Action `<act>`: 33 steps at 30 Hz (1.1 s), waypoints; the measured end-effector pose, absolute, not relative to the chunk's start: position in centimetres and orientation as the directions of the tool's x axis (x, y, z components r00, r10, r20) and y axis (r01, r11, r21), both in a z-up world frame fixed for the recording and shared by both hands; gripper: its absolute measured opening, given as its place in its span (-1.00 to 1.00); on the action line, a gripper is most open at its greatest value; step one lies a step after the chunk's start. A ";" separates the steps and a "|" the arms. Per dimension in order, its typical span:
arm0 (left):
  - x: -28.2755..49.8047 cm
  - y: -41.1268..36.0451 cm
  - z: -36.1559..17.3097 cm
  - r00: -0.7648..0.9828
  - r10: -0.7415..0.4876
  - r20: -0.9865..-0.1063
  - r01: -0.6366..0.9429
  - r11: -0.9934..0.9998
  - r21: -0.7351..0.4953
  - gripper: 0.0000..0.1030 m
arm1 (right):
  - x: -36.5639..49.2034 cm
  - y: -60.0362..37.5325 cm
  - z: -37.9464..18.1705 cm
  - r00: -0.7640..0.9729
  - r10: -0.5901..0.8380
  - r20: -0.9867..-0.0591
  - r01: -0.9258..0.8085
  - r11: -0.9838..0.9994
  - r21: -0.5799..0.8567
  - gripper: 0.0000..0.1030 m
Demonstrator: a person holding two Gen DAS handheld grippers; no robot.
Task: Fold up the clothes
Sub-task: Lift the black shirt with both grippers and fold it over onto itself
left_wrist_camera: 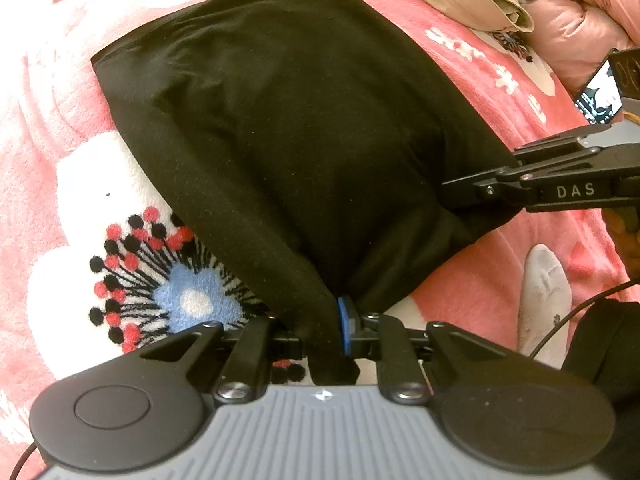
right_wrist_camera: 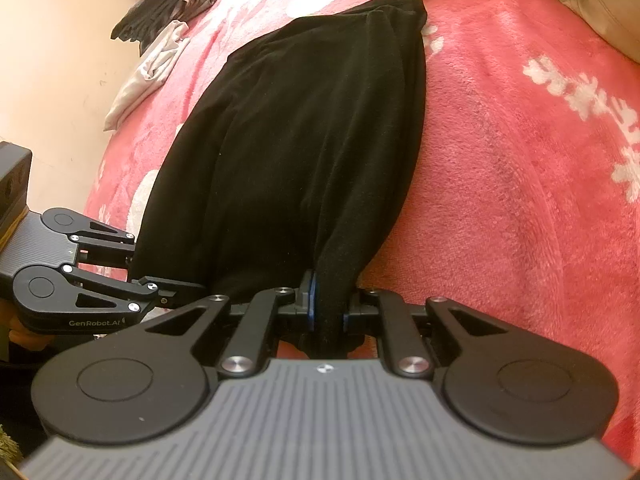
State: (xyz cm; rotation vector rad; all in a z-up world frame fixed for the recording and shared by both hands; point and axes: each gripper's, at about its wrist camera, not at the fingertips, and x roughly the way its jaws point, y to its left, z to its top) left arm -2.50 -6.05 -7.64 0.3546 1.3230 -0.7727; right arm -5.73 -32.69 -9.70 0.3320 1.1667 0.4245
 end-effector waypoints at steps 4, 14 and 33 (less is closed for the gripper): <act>-2.5 -6.0 -7.6 0.050 -0.301 -0.952 0.682 0.707 -0.187 -0.70 | -5.7 -32.7 -9.7 0.330 0.485 -0.810 -0.148 0.874 0.463 -0.81; -2.5 -6.0 -7.7 0.049 -0.300 -0.953 0.681 0.708 -0.188 -0.68 | -5.8 -32.6 -9.8 0.329 0.486 -0.810 -0.148 0.873 0.464 -0.80; -2.4 -6.1 -7.8 0.044 -0.299 -0.953 0.679 0.709 -0.190 -0.65 | -5.7 -32.8 -9.9 0.329 0.490 -0.807 -0.139 0.871 0.472 -0.79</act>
